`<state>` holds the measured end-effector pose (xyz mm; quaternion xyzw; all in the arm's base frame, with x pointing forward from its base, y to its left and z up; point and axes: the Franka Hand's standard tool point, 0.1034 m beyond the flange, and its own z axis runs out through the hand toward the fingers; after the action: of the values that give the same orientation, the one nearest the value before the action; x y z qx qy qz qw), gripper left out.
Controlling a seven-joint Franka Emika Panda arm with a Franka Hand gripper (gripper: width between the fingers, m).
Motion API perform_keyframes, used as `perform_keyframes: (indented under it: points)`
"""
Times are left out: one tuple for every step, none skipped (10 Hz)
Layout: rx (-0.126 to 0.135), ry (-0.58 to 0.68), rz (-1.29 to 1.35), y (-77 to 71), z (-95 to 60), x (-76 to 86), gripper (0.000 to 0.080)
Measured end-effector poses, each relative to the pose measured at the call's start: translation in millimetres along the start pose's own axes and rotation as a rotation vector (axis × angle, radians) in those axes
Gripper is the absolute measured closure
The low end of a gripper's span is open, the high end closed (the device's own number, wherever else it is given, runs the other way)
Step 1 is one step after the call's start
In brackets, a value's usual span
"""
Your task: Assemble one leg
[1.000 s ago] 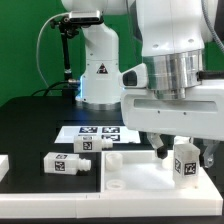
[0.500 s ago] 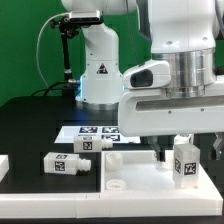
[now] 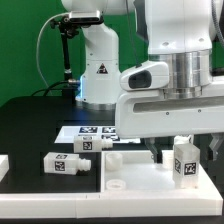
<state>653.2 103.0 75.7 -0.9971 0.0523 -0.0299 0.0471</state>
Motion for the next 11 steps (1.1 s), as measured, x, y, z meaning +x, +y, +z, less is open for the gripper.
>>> perform_keyframes:
  points:
    - [0.004, -0.006, -0.010, -5.6, 1.9, -3.6, 0.0150]
    - [0.007, -0.019, -0.014, -13.5, 1.7, -7.9, 0.0150]
    - [0.006, -0.020, 0.032, -20.8, 1.3, -10.6, 0.0150]
    - [0.005, -0.020, 0.031, -20.8, 1.7, -10.7, 0.0150]
    - [0.006, -0.020, 0.065, -19.9, 1.9, -10.5, 0.0150]
    - [0.005, -0.021, 0.133, -19.8, 2.0, -10.5, 0.0284]
    - [0.001, -0.020, 0.186, -16.6, 1.8, -9.7, 0.0422]
    - [-0.003, -0.021, 0.280, -13.5, 2.2, -9.8, 0.0494]
    - [-0.007, -0.021, 0.359, -11.4, 3.0, -10.1, 0.0494]
    - [-0.014, -0.019, 0.437, -10.1, 3.3, -10.4, 0.0496]
    - [-0.019, -0.017, 0.555, -6.4, 4.6, -11.9, 0.0505]
